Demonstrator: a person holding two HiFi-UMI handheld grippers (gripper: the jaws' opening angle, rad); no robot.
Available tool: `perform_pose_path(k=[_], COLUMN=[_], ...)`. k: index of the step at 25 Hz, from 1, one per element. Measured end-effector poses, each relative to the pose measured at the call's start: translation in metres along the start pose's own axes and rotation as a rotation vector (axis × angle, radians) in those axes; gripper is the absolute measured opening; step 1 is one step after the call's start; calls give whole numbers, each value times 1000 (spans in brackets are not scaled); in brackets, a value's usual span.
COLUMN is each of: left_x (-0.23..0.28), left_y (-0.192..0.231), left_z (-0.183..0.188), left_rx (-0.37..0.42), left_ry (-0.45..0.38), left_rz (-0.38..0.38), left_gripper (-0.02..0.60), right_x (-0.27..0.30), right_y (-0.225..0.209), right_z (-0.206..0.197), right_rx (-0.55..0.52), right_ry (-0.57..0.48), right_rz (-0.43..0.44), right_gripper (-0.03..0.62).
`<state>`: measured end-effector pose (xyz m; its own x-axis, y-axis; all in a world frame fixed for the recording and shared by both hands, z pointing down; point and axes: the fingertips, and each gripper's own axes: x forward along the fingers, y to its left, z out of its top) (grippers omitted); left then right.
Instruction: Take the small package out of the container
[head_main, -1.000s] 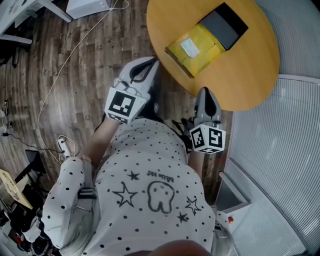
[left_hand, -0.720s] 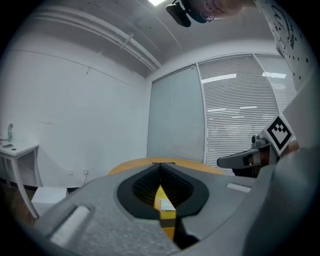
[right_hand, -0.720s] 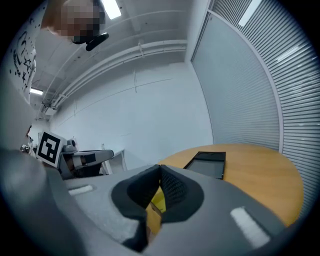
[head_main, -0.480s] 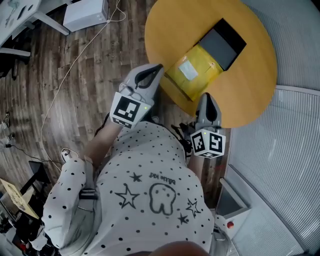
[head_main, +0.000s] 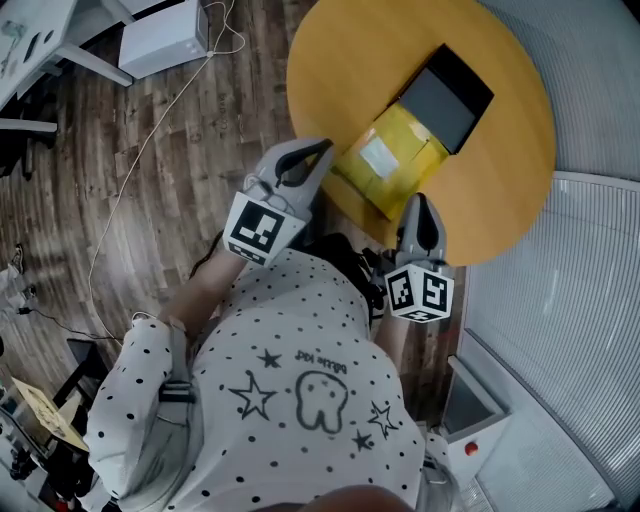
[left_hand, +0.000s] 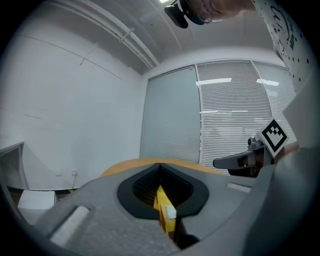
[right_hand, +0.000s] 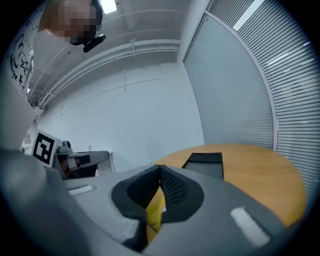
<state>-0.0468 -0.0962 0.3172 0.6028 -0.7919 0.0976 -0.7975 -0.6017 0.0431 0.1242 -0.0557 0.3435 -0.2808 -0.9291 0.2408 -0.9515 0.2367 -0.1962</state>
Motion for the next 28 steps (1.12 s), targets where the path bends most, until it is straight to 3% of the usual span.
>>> perform_pose_path(k=[11,28], left_x=[-1,22], left_y=[18,3], left_z=[-5,2], left_rx=[-13,-9], left_ry=[20,22], left_rz=[29,48], left_gripper=[9,11], right_x=[11,15], right_y=[10,-22], right_z=[0,11], right_rx=[13,-3], right_ry=[2,16], right_rz=[38,46], right_gripper=[5,5])
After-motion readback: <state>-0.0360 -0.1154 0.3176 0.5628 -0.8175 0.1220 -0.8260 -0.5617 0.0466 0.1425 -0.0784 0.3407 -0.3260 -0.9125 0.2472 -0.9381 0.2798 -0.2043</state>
